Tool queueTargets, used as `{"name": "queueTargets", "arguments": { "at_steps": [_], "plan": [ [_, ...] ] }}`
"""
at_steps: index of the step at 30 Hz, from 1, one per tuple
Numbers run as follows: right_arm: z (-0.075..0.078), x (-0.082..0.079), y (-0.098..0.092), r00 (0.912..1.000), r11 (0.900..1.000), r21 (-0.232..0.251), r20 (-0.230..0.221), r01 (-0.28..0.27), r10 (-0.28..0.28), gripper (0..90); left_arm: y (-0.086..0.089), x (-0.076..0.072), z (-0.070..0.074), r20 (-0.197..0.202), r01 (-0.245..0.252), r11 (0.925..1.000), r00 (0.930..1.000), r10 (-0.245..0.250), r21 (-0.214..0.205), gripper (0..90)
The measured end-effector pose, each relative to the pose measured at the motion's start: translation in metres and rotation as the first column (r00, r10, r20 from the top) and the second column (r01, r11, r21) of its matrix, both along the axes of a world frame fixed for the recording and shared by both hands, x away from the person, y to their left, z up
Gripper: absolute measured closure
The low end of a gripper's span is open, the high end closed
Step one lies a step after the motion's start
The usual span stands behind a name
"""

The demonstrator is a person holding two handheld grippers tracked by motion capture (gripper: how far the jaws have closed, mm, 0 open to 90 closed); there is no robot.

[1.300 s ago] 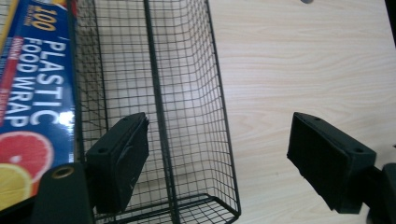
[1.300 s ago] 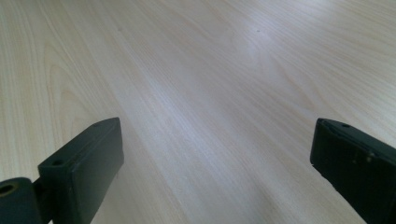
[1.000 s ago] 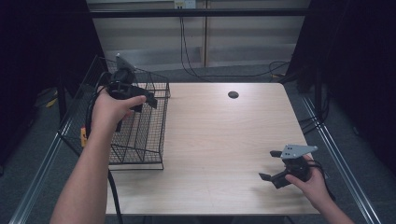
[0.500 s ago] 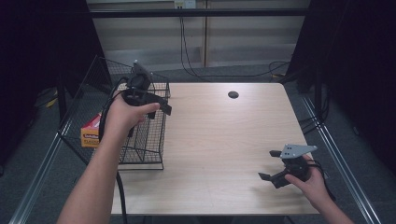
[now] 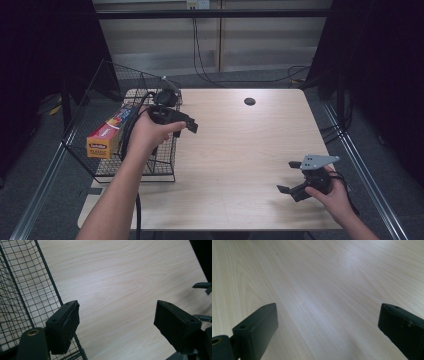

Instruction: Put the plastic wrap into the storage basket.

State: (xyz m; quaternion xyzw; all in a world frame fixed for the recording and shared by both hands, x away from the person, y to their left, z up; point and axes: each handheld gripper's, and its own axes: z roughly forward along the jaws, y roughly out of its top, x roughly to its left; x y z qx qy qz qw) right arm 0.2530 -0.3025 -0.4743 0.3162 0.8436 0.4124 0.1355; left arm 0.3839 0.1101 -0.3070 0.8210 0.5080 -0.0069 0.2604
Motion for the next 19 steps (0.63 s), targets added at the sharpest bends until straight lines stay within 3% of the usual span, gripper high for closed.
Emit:
{"name": "queueTargets", "arguments": {
  "at_steps": [8,19],
  "plan": [
    [-0.001,-0.001,0.0,1.0,1.0,-0.007,0.001,-0.002,0.002,2.7,-0.01,-0.009,-0.018,0.015,0.055,0.9981,0.9984,-0.055,-0.029,19.7],
    [-0.004,-0.004,-0.002,0.9999,0.9998,-0.017,-0.008,0.012,-0.013,2.7,-0.021,-0.015,-0.038,0.014,0.094,0.9946,0.9955,-0.093,-0.044,16.6]
  ]
}}
